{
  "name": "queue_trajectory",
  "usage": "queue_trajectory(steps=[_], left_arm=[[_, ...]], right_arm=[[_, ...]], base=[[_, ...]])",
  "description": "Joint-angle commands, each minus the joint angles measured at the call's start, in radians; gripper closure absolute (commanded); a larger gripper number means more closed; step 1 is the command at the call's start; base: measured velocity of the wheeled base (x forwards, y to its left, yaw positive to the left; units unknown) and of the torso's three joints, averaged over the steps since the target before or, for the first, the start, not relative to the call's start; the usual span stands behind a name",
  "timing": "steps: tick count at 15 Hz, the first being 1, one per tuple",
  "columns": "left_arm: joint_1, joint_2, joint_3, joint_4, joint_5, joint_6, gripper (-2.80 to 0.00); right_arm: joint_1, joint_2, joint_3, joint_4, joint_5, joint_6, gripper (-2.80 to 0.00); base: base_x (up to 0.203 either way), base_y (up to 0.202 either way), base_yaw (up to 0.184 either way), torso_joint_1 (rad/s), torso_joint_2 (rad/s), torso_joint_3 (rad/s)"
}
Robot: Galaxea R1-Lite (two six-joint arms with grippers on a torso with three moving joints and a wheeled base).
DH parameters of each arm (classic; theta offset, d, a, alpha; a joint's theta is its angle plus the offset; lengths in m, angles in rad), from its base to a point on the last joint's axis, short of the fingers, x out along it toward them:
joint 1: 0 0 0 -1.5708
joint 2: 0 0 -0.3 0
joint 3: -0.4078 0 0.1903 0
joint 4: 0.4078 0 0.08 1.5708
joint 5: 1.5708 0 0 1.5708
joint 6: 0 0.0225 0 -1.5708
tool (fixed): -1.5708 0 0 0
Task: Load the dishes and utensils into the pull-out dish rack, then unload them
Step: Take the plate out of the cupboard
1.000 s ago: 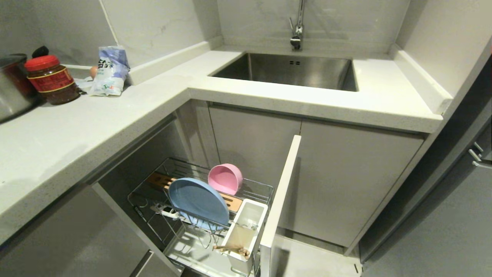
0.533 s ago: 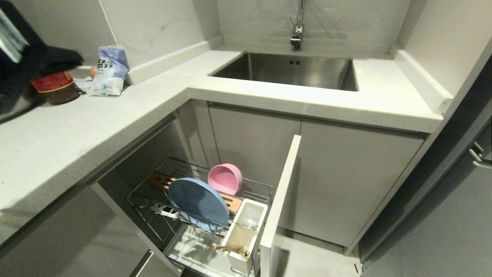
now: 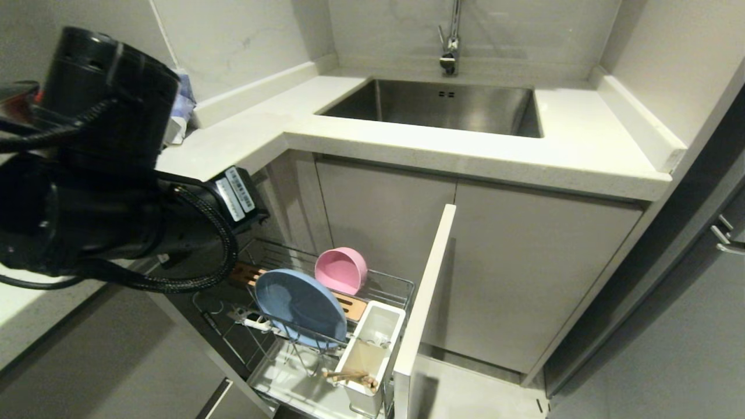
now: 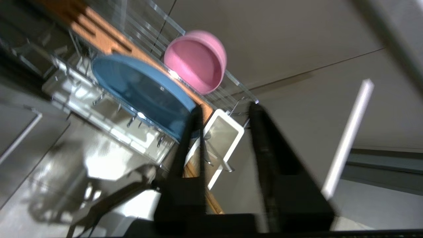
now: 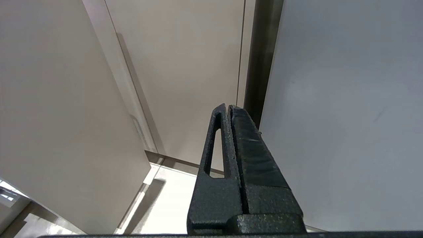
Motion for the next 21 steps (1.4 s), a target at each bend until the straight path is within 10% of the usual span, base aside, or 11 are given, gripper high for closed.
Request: queue_trajectory(steps=[1, 9, 19, 20, 21], left_arm=[[-0.001, 0.102, 0.005, 0.004, 0.004, -0.027, -2.8], [0.009, 0.357, 0.009, 0.0, 0.001, -0.159, -2.8], [0.093, 0.496, -0.012, -0.082, 0.001, -0.162, -2.8], [0.095, 0.504, -0.014, -0.083, 0.001, -0.162, -2.33], [0.094, 0.51, -0.016, -0.083, 0.001, -0.161, 0.0]], right_arm=[[0.0, -0.001, 0.026, -0.001, 0.0, 0.0, 0.0], [0.0, -0.001, 0.026, -0.001, 0.0, 0.001, 0.0], [0.0, -0.001, 0.026, -0.001, 0.0, 0.002, 0.0], [0.0, -0.001, 0.026, -0.001, 0.0, 0.0, 0.0], [0.0, -0.001, 0.026, -0.001, 0.0, 0.0, 0.0]], base=[[0.0, 0.0, 0.0, 0.0, 0.0, 0.0], [0.0, 0.0, 0.0, 0.0, 0.0, 0.0], [0.0, 0.0, 0.0, 0.0, 0.0, 0.0], [0.0, 0.0, 0.0, 0.0, 0.0, 0.0], [0.0, 0.0, 0.0, 0.0, 0.0, 0.0]])
